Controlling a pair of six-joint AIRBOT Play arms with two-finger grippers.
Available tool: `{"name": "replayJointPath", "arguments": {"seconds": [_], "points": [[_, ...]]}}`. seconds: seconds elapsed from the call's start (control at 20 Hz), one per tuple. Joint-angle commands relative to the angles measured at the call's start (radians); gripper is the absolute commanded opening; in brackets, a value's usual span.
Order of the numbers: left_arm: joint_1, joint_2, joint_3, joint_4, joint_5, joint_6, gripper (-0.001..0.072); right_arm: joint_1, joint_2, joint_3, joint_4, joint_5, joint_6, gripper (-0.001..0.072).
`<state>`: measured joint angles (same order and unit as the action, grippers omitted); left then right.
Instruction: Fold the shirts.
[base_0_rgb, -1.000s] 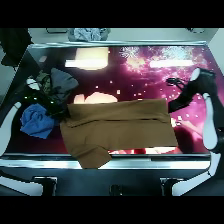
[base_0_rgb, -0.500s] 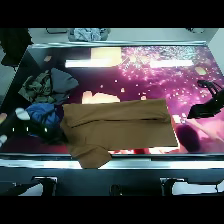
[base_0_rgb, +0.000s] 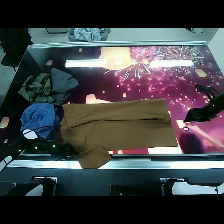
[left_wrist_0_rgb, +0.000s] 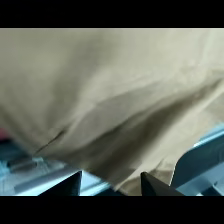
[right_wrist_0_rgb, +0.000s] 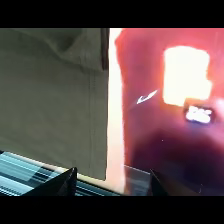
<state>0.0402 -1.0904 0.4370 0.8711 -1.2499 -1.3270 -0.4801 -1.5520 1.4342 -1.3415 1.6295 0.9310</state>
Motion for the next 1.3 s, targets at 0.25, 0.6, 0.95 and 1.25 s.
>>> {"name": "replayJointPath", "arguments": {"seconds": [0.25,0.6,0.95,1.25], "points": [[-0.137,0.006,-0.016,-0.034,0.14,-0.058,0.0027,-0.001,0.028,-0.227,0.031,-0.001,-0.031,0.0626],[-0.135,0.051,-0.015,-0.034,0.137,-0.033,0.0025,0.0,0.035,-0.384,-0.002,-0.08,-0.053,0.0626],[-0.135,0.121,-0.015,-0.034,0.134,-0.034,0.0026,0.0,0.032,-0.496,0.04,-0.211,-0.03,0.0521],[-0.133,0.143,0.02,0.026,0.104,-0.034,0.0023,-0.001,0.053,-0.486,0.051,-0.215,-0.077,0.004]]}}
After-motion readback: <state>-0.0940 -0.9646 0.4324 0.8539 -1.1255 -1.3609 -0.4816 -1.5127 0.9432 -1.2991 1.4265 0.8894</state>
